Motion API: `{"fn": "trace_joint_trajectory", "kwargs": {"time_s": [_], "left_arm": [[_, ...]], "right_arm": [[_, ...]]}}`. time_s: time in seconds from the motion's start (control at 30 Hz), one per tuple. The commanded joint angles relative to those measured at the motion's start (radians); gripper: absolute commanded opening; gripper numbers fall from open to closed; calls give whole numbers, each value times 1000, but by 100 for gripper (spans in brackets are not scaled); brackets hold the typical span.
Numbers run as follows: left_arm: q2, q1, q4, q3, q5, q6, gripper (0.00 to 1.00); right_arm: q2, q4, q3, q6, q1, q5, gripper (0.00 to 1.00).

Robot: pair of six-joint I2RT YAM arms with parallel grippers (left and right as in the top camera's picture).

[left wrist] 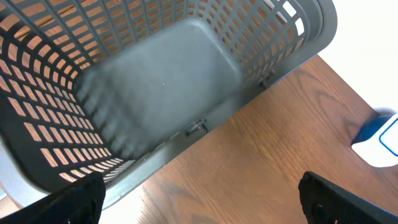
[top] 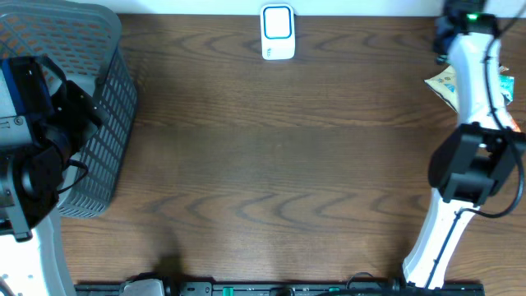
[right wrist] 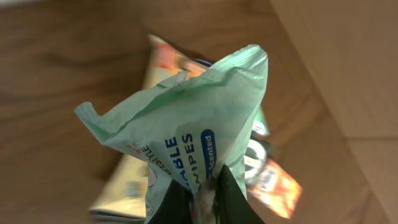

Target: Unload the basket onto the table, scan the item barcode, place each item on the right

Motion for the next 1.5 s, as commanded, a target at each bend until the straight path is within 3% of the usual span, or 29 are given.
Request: {"fn": "trace_joint_trajectory", "kwargs": {"time_s": [0.0, 0.33, 0.4, 0.53, 0.63, 0.8, 1.13, 1.47], "left_arm": [[1, 5, -2, 7, -3, -9, 98], [1, 5, -3, 7, -3, -9, 98], [1, 5, -3, 7, -2, -9, 98], [1, 5, -2, 7, -2, -9, 98], [1, 5, -3, 7, -3, -9, 98], [1, 5, -3, 7, -3, -9, 98], [1, 5, -2, 7, -3, -9, 98], [1, 5, -3, 7, -3, -9, 98]], "right_arm": [[-16, -32, 11, 6, -58, -12, 1], [-16, -94, 8, 6, -158, -142, 10], [-16, -101, 8, 6, -162, -163, 21], [-16, -111, 8, 6, -161, -175, 24], [-16, -121, 8, 22, -161, -176, 46], [-16, -149, 8, 21, -159, -260, 54], [-79, -252, 9, 20, -114, -567, 53], [-307, -362, 8, -6, -47, -673, 39]]}}
